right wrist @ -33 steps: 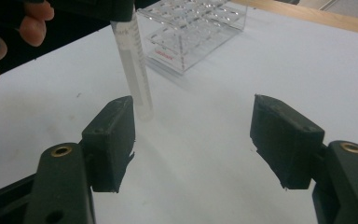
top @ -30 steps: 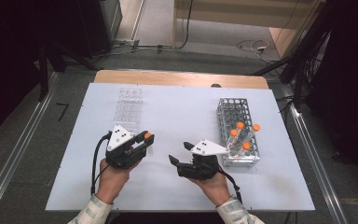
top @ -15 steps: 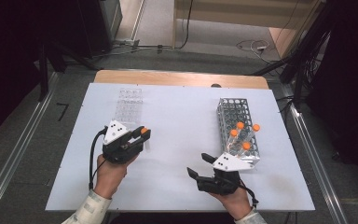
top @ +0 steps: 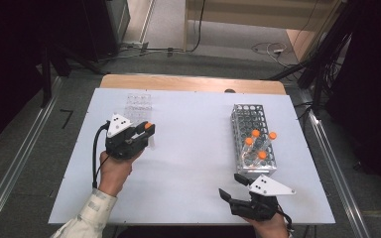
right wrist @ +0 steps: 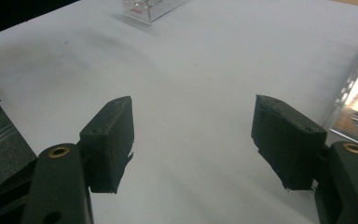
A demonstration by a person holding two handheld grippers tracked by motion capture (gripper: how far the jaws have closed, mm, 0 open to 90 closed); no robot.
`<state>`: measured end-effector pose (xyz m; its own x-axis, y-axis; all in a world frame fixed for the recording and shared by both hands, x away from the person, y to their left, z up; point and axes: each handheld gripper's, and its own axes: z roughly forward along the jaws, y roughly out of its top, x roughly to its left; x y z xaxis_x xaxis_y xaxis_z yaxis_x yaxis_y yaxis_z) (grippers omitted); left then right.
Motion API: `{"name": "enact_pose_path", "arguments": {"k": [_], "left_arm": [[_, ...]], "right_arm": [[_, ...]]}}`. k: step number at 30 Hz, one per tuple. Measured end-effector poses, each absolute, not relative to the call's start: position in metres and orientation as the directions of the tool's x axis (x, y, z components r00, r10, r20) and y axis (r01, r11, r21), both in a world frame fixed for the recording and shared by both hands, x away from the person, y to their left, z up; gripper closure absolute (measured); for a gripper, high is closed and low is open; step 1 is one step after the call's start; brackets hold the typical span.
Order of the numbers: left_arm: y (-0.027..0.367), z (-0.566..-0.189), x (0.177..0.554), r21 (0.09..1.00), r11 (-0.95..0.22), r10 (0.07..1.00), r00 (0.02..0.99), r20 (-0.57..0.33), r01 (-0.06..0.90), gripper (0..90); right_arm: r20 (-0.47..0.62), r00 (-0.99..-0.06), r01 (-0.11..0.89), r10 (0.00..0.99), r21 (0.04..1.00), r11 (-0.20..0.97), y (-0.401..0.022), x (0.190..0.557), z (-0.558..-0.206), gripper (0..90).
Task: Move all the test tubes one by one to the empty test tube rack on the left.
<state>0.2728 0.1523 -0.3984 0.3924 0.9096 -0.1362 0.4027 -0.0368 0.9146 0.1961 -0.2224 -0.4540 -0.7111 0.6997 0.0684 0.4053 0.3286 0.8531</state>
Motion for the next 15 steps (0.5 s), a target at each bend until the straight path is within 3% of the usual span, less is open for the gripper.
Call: {"name": "enact_pose_path", "arguments": {"k": [15], "left_arm": [[0.159, -0.390, 0.298, 0.915, -0.022, 0.927, 0.351, -0.132, 0.403, 69.8]], "right_arm": [[0.069, -0.705, 0.404, 0.706, 0.857, 0.320, -0.229, 0.195, -0.454, 28.1]]}}
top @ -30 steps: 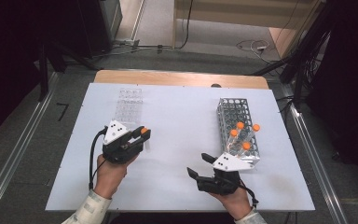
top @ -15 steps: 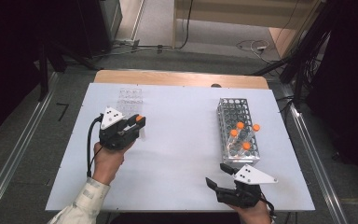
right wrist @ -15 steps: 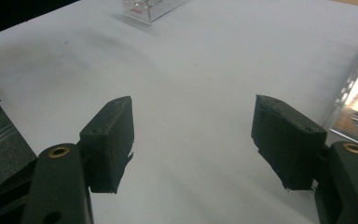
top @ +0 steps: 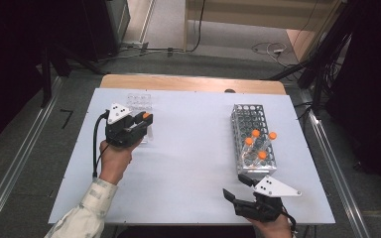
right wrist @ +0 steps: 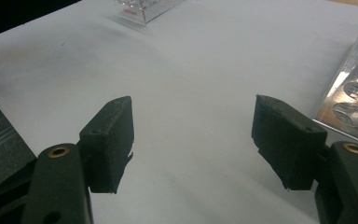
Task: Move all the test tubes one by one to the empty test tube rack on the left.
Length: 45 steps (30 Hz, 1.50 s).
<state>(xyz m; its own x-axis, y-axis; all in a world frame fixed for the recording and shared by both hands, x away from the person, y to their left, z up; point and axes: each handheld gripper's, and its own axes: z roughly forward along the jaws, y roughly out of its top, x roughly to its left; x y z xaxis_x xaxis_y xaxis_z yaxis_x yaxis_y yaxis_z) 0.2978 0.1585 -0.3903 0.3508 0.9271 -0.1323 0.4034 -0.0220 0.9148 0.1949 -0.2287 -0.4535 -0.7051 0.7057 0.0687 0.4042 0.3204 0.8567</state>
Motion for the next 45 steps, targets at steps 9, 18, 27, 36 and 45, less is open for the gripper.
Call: {"name": "enact_pose_path", "arguments": {"k": [9, 18, 27, 36, 45], "left_arm": [[0.164, -0.384, 0.311, 0.917, -0.010, 0.936, 0.325, -0.131, 0.399, 69.8], [0.169, -0.377, 0.320, 0.923, -0.008, 0.949, 0.294, -0.114, 0.385, 69.8], [0.177, -0.376, 0.331, 0.925, -0.003, 0.961, 0.257, -0.103, 0.380, 69.8], [0.176, -0.378, 0.339, 0.925, -0.013, 0.967, 0.239, -0.085, 0.379, 69.7], [0.174, -0.383, 0.344, 0.922, -0.014, 0.971, 0.227, -0.080, 0.386, 69.7]], "right_arm": [[0.070, -0.703, 0.406, 0.708, 0.857, 0.318, -0.229, 0.195, -0.453, 28.1], [0.069, -0.704, 0.406, 0.707, 0.856, 0.320, -0.229, 0.195, -0.453, 28.1], [0.071, -0.704, 0.407, 0.707, 0.856, 0.318, -0.229, 0.194, -0.453, 28.1], [0.073, -0.701, 0.408, 0.709, 0.856, 0.316, -0.229, 0.194, -0.453, 28.2], [0.076, -0.702, 0.408, 0.708, 0.858, 0.312, -0.229, 0.193, -0.453, 28.2]]}}
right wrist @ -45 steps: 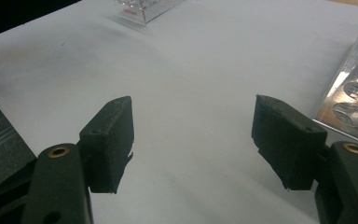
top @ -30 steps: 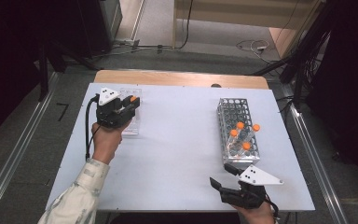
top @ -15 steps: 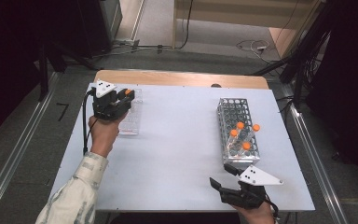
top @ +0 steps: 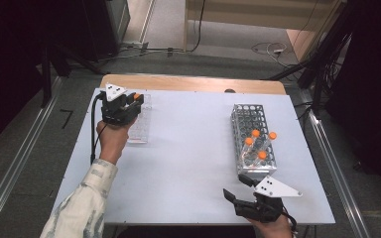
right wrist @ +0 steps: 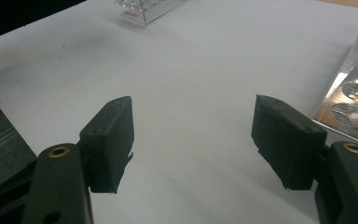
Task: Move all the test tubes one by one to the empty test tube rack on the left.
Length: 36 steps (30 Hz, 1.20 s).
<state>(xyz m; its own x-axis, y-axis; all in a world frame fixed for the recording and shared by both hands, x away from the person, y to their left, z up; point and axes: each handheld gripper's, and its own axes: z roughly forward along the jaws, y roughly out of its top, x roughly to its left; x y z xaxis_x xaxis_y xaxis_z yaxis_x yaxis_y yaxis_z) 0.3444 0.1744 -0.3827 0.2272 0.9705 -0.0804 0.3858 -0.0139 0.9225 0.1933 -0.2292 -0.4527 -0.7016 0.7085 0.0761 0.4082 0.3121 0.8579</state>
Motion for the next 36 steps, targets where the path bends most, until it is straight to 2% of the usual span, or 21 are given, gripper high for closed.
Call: {"name": "enact_pose_path", "arguments": {"k": [25, 36], "left_arm": [[0.170, -0.414, 0.350, 0.895, -0.035, 0.976, 0.207, -0.064, 0.444, 69.5], [0.172, -0.415, 0.349, 0.893, -0.022, 0.976, 0.202, -0.077, 0.449, 68.9]], "right_arm": [[0.075, -0.704, 0.405, 0.706, 0.860, 0.312, -0.230, 0.193, -0.452, 28.2], [0.076, -0.704, 0.406, 0.706, 0.859, 0.312, -0.229, 0.193, -0.452, 28.1]]}}
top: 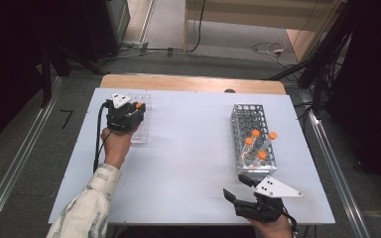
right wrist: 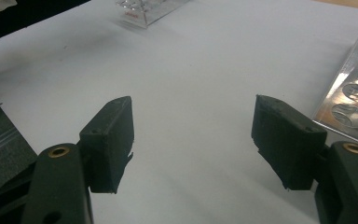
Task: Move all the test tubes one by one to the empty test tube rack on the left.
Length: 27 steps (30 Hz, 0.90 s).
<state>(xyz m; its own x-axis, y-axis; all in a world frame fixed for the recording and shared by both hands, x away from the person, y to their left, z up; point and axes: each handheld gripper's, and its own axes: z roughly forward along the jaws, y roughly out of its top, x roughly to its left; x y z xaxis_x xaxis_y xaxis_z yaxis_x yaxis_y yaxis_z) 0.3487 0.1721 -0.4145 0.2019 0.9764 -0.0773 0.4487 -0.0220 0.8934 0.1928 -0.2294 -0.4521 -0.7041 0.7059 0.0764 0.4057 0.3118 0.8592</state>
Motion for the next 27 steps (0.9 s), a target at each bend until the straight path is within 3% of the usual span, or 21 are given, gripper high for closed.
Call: {"name": "enact_pose_path", "arguments": {"k": [12, 22, 27], "left_arm": [[0.173, -0.417, 0.345, 0.895, -0.023, 0.975, 0.207, -0.078, 0.446, 68.6], [0.175, -0.415, 0.344, 0.892, -0.004, 0.971, 0.213, -0.104, 0.453, 53.1], [0.172, -0.415, 0.337, 0.895, -0.002, 0.971, 0.214, -0.104, 0.446, 38.5]], "right_arm": [[0.076, -0.706, 0.405, 0.704, 0.859, 0.313, -0.229, 0.193, -0.453, 28.1], [0.075, -0.703, 0.406, 0.707, 0.859, 0.312, -0.229, 0.193, -0.452, 28.1], [0.081, -0.689, 0.415, 0.721, 0.859, 0.301, -0.232, 0.195, -0.452, 28.2]]}}
